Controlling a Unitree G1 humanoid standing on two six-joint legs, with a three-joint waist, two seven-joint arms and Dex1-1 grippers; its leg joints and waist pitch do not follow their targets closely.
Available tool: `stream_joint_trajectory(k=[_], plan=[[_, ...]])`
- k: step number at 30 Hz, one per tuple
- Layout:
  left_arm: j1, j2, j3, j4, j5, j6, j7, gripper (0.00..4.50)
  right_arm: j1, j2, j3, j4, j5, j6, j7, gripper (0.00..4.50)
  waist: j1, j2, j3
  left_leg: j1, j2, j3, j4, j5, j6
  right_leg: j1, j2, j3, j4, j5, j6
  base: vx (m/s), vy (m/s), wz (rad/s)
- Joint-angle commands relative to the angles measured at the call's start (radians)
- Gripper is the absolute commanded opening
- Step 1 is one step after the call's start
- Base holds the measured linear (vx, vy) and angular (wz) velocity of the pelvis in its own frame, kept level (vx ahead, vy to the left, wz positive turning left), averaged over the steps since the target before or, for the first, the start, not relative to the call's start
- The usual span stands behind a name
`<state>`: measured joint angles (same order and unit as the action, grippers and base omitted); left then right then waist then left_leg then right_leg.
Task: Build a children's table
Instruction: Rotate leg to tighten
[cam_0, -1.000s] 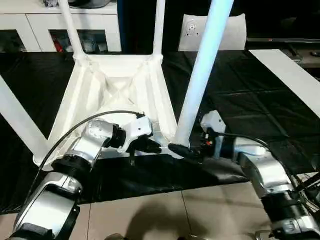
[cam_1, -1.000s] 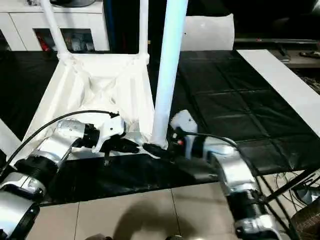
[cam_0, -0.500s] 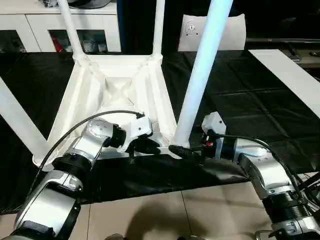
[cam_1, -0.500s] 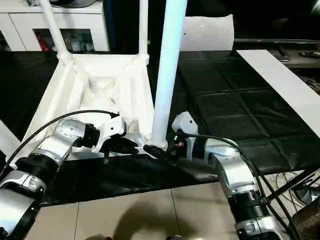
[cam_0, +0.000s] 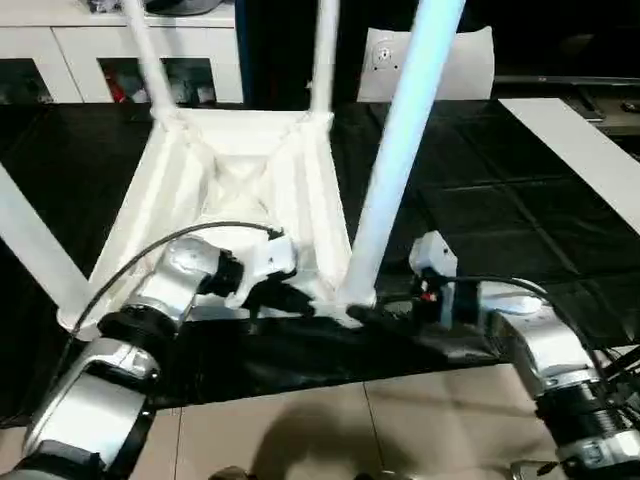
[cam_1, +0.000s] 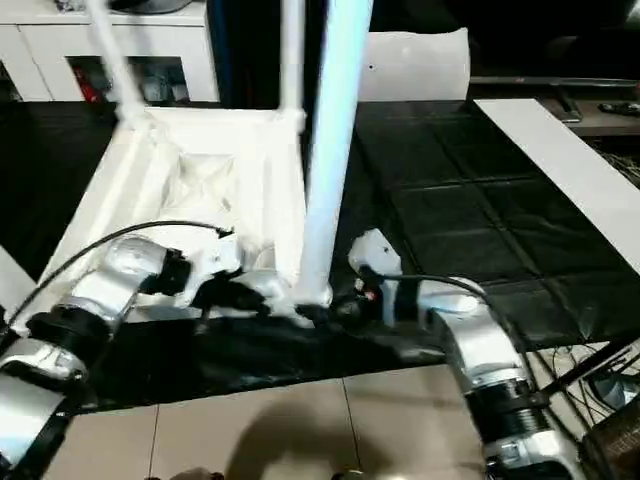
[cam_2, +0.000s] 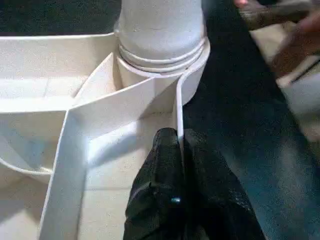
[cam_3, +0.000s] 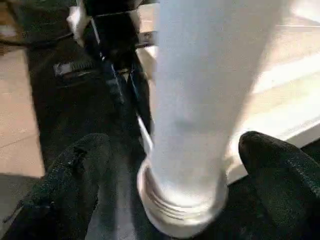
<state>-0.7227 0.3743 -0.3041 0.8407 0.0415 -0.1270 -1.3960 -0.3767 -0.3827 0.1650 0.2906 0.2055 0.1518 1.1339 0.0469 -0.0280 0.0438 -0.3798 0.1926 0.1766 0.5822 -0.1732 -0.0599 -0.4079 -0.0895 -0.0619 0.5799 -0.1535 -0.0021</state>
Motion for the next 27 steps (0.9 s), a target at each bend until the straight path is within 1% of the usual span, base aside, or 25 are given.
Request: stream_joint_trajectory(k=[1,2,4,7,8,9,10,11,13,14,16,17,18,20,21,22,23,25,26,27], plan=[[-0.011,-0.015,-0.029,-0.029,-0.017,-0.037,-0.072,0.03,-0.020,-0.021,0.010,-0.005,0.030,0.021,0.056,4.33,0.003,0.004,-0.066,0.023,0.041,0.000,-0.066,-0.221,0.061,0.052,-0.047,0.035,-0.046,-0.157,-0.266,0.000,0.000,0.00],[-0.013,-0.011,-0.037,-0.028,-0.014,-0.045,-0.091,0.00,-0.024,-0.031,0.015,-0.005,0.040,0.034,0.085,4.21,0.009,0.005,-0.064,0.023,0.043,0.002,-0.066,-0.218,0.065,0.052,-0.047,0.035,-0.046,-0.154,-0.270,0.000,0.000,0.00],[-0.015,-0.006,-0.047,-0.026,-0.008,-0.056,-0.108,0.00,-0.029,-0.038,0.021,-0.002,0.049,0.049,0.113,3.99,0.016,0.005,-0.065,0.024,0.043,0.002,-0.065,-0.220,0.062,0.050,-0.048,0.035,-0.043,-0.155,-0.273,0.000,0.000,0.00],[-0.023,0.004,-0.063,-0.018,0.005,-0.076,-0.140,0.00,-0.049,-0.046,0.034,0.019,0.051,0.053,0.153,3.75,0.019,0.005,-0.063,0.024,0.044,0.001,-0.067,-0.243,0.051,0.049,-0.051,0.035,-0.046,-0.187,-0.266,0.000,0.000,0.00],[-0.027,0.007,-0.067,-0.014,0.009,-0.082,-0.149,0.00,-0.057,-0.045,0.036,0.029,0.051,0.052,0.161,3.57,0.020,0.004,-0.063,0.024,0.044,0.001,-0.068,-0.259,0.039,0.047,-0.052,0.035,-0.047,-0.217,-0.259,0.000,0.000,0.00],[-0.029,0.010,-0.070,-0.012,0.013,-0.088,-0.154,0.00,-0.064,-0.041,0.038,0.036,0.053,0.054,0.167,3.57,0.019,0.002,-0.062,0.024,0.044,0.001,-0.068,-0.263,0.035,0.046,-0.052,0.035,-0.048,-0.227,-0.257,0.000,0.000,0.00],[-0.029,0.010,-0.070,-0.011,0.013,-0.089,-0.155,0.00,-0.065,-0.041,0.038,0.038,0.054,0.054,0.169,3.43,0.022,0.003,-0.062,0.024,0.044,0.001,-0.068,-0.267,0.030,0.046,-0.054,0.036,-0.050,-0.243,-0.251,0.000,0.000,0.00],[-0.031,0.010,-0.070,-0.007,0.015,-0.094,-0.161,0.00,-0.070,-0.040,0.039,0.044,0.056,0.054,0.175,3.43,0.023,0.003,-0.062,0.025,0.044,0.001,-0.068,-0.268,0.029,0.046,-0.054,0.036,-0.050,-0.247,-0.248,0.000,0.000,0.00],[-0.031,0.010,-0.070,-0.007,0.015,-0.094,-0.161,0.00,-0.070,-0.040,0.039,0.044,0.056,0.054,0.175,3.19,0.027,0.002,-0.063,0.025,0.044,0.001,-0.068,-0.258,0.026,0.046,-0.054,0.037,-0.049,-0.240,-0.243,0.000,0.000,0.00],[-0.035,0.013,-0.070,0.002,0.019,-0.105,-0.173,0.00,-0.083,-0.031,0.042,0.060,0.059,0.054,0.188,3.09,0.031,0.001,-0.064,0.025,0.043,0.001,-0.067,-0.245,0.029,0.046,-0.053,0.036,-0.046,-0.225,-0.244,0.000,0.000,0.00],[-0.038,0.015,-0.071,0.006,0.019,-0.109,-0.178,0.00,-0.089,-0.026,0.043,0.068,0.059,0.054,0.191,3.09,0.033,0.002,-0.064,0.023,0.043,0.002,-0.066,-0.239,0.031,0.046,-0.054,0.036,-0.044,-0.217,-0.247,0.000,0.000,0.00],[-0.039,0.016,-0.072,0.008,0.019,-0.109,-0.182,0.00,-0.092,-0.021,0.044,0.072,0.061,0.055,0.194,2.79,0.034,0.002,-0.064,0.024,0.044,0.002,-0.067,-0.238,0.030,0.045,-0.054,0.035,-0.045,-0.215,-0.248,0.000,0.000,0.00],[-0.038,0.016,-0.072,0.006,0.017,-0.105,-0.186,0.00,-0.094,-0.019,0.046,0.074,0.063,0.058,0.197,2.69,0.035,0.002,-0.064,0.025,0.044,0.002,-0.067,-0.237,0.030,0.045,-0.053,0.035,-0.045,-0.213,-0.248,0.000,0.000,0.00],[-0.038,0.017,-0.072,0.004,0.015,-0.102,-0.189,0.00,-0.095,-0.016,0.047,0.075,0.065,0.061,0.199,2.65,0.036,0.003,-0.064,0.023,0.044,0.001,-0.067,-0.234,0.031,0.048,-0.053,0.035,-0.043,-0.203,-0.250,0.000,0.000,0.00],[-0.038,0.017,-0.072,0.004,0.014,-0.102,-0.192,0.00,-0.097,-0.014,0.048,0.077,0.066,0.062,0.203,2.52,0.036,0.003,-0.064,0.023,0.044,0.001,-0.068,-0.236,0.030,0.047,-0.053,0.034,-0.043,-0.205,-0.249,0.000,0.000,0.00],[-0.038,0.017,-0.073,0.003,0.013,-0.101,-0.193,0.00,-0.098,-0.013,0.049,0.080,0.067,0.064,0.207,2.52,0.035,0.003,-0.064,0.023,0.044,0.001,-0.068,-0.238,0.029,0.047,-0.053,0.034,-0.043,-0.206,-0.250,0.000,0.000,0.00],[-0.038,0.016,-0.073,0.004,0.013,-0.101,-0.194,0.00,-0.100,-0.012,0.049,0.084,0.068,0.063,0.210,2.25,0.035,0.003,-0.064,0.024,0.044,0.001,-0.067,-0.239,0.028,0.047,-0.053,0.035,-0.044,-0.208,-0.250,0.000,0.000,0.00],[-0.038,0.016,-0.074,0.005,0.012,-0.100,-0.196,0.00,-0.102,-0.011,0.050,0.086,0.069,0.065,0.213,2.17,0.036,0.005,-0.064,0.024,0.044,0.001,-0.068,-0.246,0.024,0.046,-0.053,0.034,-0.045,-0.218,-0.249,0.000,0.000,0.00],[-0.038,0.016,-0.074,0.005,0.012,-0.100,-0.198,0.00,-0.103,-0.009,0.051,0.087,0.070,0.067,0.215,2.17,0.035,0.004,-0.064,0.024,0.044,0.001,-0.068,-0.247,0.021,0.046,-0.053,0.035,-0.045,-0.220,-0.248,0.000,0.000,0.00],[-0.039,0.016,-0.074,0.006,0.013,-0.100,-0.198,0.00,-0.103,-0.009,0.051,0.088,0.070,0.068,0.216,2.01,0.035,0.004,-0.063,0.024,0.044,0.001,-0.068,-0.250,0.021,0.046,-0.053,0.035,-0.046,-0.222,-0.248,0.000,0.000,0.00]])
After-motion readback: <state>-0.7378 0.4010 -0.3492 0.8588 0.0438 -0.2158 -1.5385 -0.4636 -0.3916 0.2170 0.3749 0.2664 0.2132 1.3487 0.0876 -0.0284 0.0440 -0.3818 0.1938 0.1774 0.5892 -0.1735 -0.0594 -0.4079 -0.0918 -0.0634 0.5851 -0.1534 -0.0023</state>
